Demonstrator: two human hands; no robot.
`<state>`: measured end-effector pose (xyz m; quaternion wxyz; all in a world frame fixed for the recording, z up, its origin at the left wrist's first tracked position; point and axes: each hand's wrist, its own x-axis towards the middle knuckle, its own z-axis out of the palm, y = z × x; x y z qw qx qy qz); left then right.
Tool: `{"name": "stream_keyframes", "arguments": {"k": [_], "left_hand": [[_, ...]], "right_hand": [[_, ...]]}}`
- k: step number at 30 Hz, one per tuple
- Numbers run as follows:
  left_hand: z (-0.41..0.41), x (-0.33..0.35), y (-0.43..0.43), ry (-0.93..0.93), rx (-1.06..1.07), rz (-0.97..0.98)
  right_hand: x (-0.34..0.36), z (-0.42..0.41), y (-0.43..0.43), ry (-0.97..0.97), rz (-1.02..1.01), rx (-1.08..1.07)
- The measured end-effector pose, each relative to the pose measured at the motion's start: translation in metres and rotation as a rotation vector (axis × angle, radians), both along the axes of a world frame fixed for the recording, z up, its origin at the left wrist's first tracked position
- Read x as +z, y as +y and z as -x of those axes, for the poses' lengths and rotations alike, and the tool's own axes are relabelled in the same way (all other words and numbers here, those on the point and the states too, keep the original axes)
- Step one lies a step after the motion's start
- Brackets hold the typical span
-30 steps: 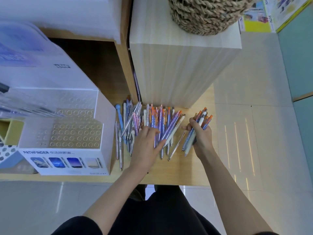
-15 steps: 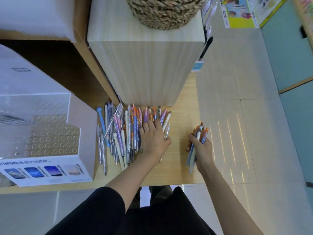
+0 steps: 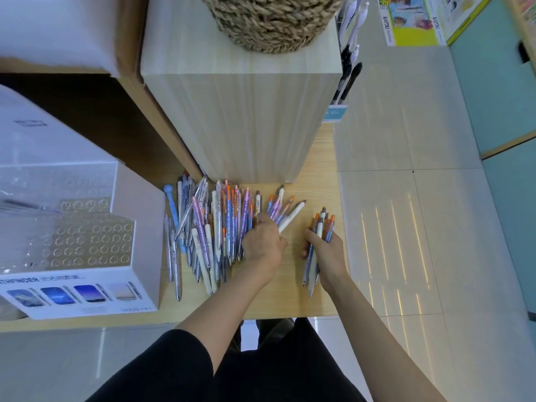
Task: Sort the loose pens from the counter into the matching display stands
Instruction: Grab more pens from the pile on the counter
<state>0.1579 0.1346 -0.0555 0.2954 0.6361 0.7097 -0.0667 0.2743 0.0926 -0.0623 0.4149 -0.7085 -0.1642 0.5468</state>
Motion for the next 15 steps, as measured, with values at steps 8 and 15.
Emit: {"name": "stream_keyframes", "arguments": {"k": [8, 15], "left_hand": [[0.018, -0.001, -0.012, -0.201, 0.076, 0.126], [0.036, -0.002, -0.017, -0.651, 0.179, 0.270]], "right_hand": [[0.007, 0.004, 0.014, 0.077, 0.026, 0.037], [0.015, 0.011, 0.021, 0.237, -0.032, 0.041]]}}
